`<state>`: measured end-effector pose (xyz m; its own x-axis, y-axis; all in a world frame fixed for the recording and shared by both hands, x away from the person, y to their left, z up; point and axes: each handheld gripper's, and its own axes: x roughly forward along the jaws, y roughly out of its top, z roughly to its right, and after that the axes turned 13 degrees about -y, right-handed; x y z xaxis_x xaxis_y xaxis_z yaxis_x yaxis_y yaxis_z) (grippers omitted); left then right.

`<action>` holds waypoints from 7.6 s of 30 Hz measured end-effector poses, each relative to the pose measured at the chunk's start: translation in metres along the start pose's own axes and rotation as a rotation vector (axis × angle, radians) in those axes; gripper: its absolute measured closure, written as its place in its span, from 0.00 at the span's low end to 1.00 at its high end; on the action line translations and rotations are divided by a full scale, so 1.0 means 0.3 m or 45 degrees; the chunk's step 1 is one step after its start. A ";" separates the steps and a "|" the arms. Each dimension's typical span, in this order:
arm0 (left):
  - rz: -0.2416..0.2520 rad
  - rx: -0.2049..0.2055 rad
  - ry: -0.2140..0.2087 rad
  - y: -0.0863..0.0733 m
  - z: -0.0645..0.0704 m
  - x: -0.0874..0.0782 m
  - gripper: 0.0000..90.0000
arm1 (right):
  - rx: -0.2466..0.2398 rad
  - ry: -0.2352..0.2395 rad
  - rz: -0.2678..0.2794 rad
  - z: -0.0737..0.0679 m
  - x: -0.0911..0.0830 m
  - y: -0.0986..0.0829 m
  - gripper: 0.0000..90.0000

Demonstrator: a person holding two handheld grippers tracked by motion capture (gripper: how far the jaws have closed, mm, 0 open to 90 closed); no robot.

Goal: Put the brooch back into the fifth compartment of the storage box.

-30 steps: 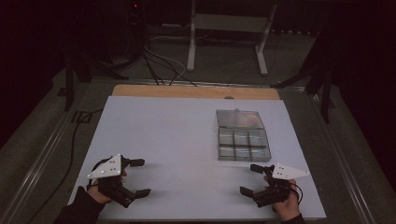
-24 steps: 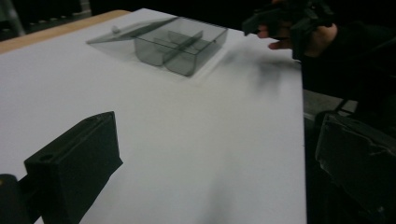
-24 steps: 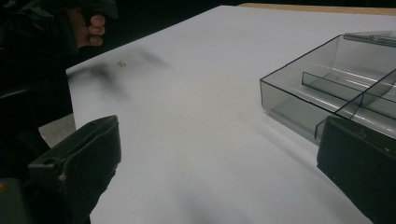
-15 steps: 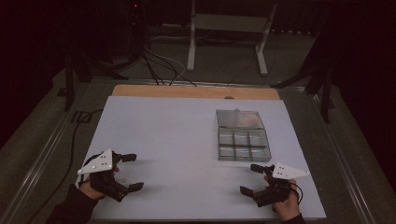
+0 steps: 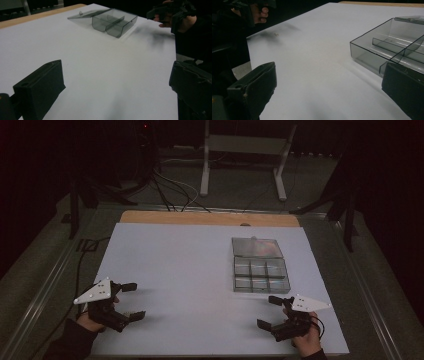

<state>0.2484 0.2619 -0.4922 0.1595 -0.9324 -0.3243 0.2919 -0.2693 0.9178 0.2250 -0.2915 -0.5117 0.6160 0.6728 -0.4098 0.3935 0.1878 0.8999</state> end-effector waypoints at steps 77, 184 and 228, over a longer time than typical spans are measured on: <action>-0.490 0.025 0.014 -0.141 -0.105 -0.039 0.97 | 0.019 0.003 0.003 0.007 -0.004 -0.001 0.00; -0.355 0.024 -0.390 0.237 -0.095 0.633 0.97 | 0.015 -0.007 0.014 0.004 -0.019 0.000 0.00; -0.194 -0.048 -0.349 0.437 -0.131 1.049 0.97 | 0.024 0.001 0.031 0.005 -0.030 0.000 0.00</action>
<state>0.3740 -0.0573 -0.4829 -0.1476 -0.9136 -0.3790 0.3284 -0.4067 0.8525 0.2205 -0.2988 -0.5082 0.6252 0.6775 -0.3875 0.3913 0.1575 0.9067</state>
